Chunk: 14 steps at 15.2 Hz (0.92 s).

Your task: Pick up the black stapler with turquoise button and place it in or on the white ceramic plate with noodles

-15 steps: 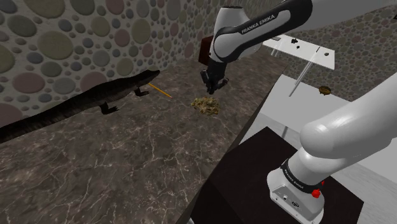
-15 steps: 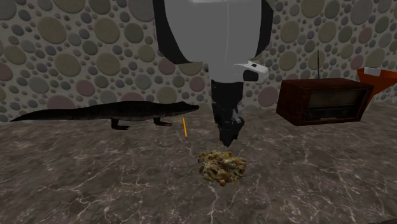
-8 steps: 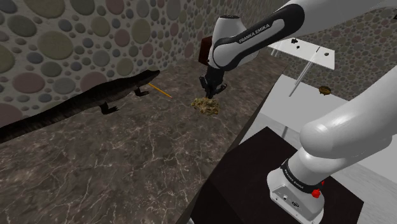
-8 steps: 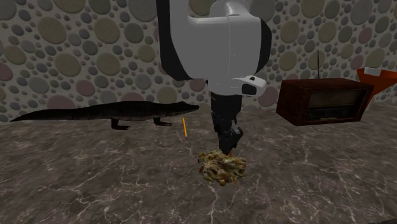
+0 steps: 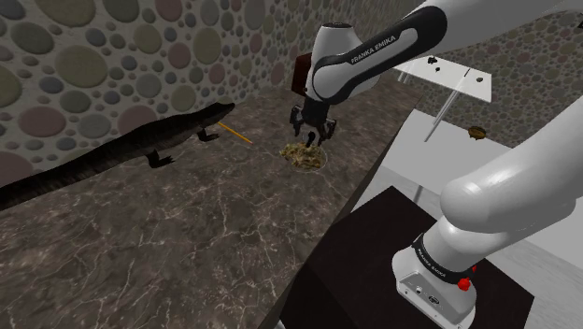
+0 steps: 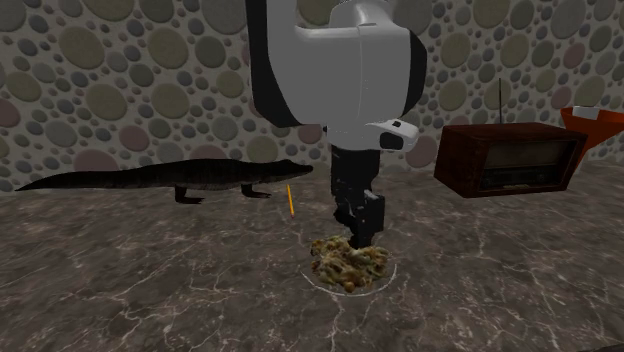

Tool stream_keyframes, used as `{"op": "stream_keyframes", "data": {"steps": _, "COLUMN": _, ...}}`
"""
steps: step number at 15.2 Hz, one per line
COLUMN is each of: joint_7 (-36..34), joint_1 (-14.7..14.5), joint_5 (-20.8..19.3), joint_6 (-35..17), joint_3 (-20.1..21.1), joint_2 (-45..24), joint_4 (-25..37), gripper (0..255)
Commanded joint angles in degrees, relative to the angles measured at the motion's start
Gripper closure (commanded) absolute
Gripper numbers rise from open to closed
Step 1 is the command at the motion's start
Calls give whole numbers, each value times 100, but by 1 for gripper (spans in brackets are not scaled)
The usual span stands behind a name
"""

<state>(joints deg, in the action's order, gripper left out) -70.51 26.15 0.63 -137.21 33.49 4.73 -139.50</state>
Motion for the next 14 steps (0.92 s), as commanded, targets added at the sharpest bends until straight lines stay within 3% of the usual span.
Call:
{"op": "stream_keyframes", "data": {"steps": 1, "joint_7": 0, "joint_1": 0, "joint_5": 0, "joint_6": 0, "joint_3": 0, "joint_2": 0, "joint_4": 0, "gripper": 0}}
{"op": "stream_keyframes", "data": {"steps": 3, "joint_7": 0, "joint_1": 0, "joint_5": 0, "joint_6": 0, "joint_3": 0, "joint_2": 0, "joint_4": 0, "gripper": 0}}
{"op": "stream_keyframes", "data": {"steps": 7, "joint_7": 289, "joint_1": -67, "joint_5": 384, "joint_6": 784, "joint_3": -93, "joint_2": 575, "joint_4": 287, "gripper": 0}}
{"op": "stream_keyframes", "data": {"steps": 14, "joint_7": 288, "joint_1": -72, "joint_5": 383, "joint_6": 784, "joint_3": -98, "joint_2": 575, "joint_4": 287, "gripper": 0}}
